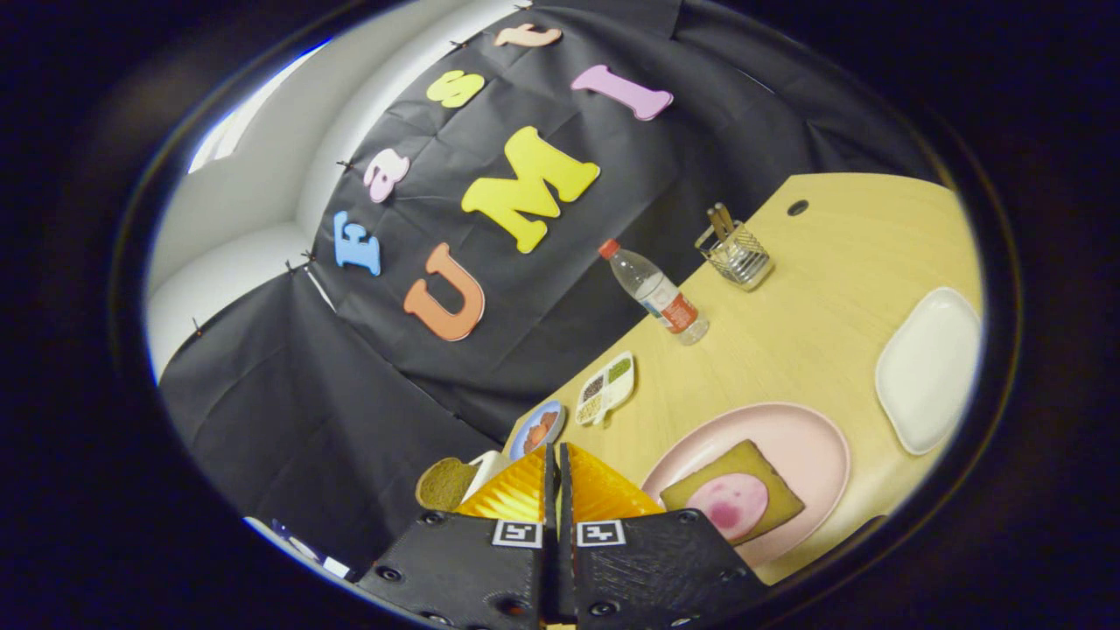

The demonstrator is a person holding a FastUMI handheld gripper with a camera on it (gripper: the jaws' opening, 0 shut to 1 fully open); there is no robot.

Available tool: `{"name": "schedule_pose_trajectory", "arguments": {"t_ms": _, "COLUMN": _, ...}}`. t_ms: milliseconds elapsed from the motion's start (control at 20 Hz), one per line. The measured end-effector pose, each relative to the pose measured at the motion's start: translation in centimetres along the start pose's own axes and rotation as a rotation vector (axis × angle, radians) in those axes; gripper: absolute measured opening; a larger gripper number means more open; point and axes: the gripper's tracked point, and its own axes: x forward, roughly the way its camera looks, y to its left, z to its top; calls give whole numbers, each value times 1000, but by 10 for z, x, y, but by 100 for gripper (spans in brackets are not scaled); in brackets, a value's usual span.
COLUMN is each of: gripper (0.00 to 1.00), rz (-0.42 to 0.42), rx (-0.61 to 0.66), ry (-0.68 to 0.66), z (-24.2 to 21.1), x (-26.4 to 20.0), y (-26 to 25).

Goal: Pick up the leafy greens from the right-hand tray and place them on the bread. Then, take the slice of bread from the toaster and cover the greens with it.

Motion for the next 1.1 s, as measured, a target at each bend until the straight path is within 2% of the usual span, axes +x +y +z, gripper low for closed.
{"name": "schedule_pose_trajectory", "arguments": {"t_ms": 200, "gripper": 0, "rz": -60, "rx": 32, "ry": 9, "z": -2, "x": 1, "y": -41}}
{"name": "schedule_pose_trajectory", "arguments": {"t_ms": 400, "gripper": 0, "rz": -152, "rx": -3, "ry": -9, "z": 4, "x": -4, "y": -81}}
{"name": "schedule_pose_trajectory", "arguments": {"t_ms": 700, "gripper": 0, "rz": -223, "rx": -45, "ry": 18, "z": -2, "x": -5, "y": -113}}
{"name": "schedule_pose_trajectory", "arguments": {"t_ms": 1000, "gripper": 29, "rz": -303, "rx": -165, "ry": 6, "z": -1, "x": -10, "y": -128}}
{"name": "schedule_pose_trajectory", "arguments": {"t_ms": 1100, "gripper": 44, "rz": -323, "rx": -196, "ry": -6, "z": 1, "x": -11, "y": -128}}
